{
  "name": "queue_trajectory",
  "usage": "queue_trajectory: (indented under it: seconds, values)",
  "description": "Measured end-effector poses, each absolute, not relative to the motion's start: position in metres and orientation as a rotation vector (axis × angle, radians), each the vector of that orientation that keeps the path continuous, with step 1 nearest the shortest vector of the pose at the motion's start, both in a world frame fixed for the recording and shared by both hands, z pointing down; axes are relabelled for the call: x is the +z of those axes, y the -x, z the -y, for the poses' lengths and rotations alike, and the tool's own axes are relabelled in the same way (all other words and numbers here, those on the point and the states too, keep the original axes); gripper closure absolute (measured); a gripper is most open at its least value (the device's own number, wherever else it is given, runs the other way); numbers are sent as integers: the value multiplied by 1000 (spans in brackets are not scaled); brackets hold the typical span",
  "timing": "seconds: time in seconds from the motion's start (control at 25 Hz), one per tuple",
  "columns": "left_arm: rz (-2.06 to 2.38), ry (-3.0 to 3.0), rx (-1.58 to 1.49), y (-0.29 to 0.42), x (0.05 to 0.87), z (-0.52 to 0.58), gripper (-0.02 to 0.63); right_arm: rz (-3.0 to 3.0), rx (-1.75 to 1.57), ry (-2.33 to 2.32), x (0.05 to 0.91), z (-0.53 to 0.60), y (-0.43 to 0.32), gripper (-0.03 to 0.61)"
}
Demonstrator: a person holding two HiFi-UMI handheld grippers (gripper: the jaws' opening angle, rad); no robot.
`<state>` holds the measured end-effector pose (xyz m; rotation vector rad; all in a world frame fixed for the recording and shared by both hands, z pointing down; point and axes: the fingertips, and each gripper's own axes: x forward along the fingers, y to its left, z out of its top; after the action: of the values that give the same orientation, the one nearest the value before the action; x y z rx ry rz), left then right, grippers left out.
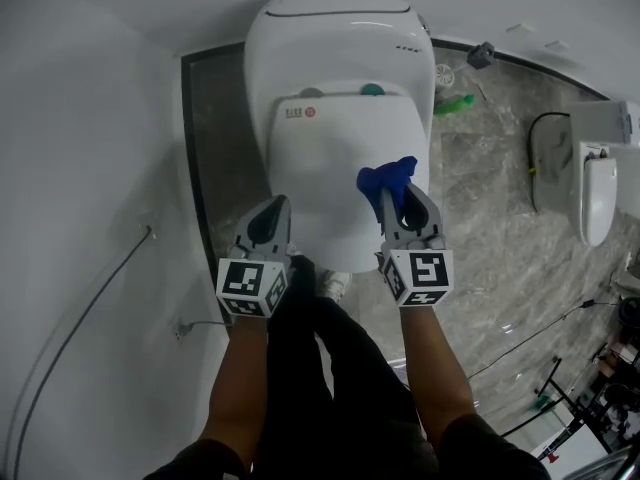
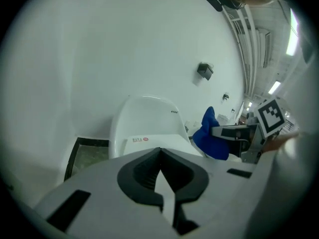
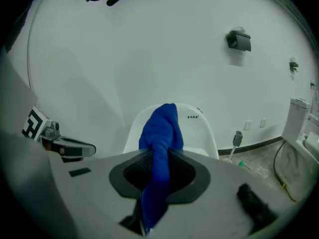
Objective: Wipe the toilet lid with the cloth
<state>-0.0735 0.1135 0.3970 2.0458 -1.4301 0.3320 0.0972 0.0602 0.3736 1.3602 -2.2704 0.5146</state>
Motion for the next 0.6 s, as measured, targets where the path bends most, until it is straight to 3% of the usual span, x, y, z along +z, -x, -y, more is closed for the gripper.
queue_trajectory:
  seconds: [0.6]
  values:
    - [1529,-1973,394,154,432,-17,603,2220,526,-998,458,29,68,511]
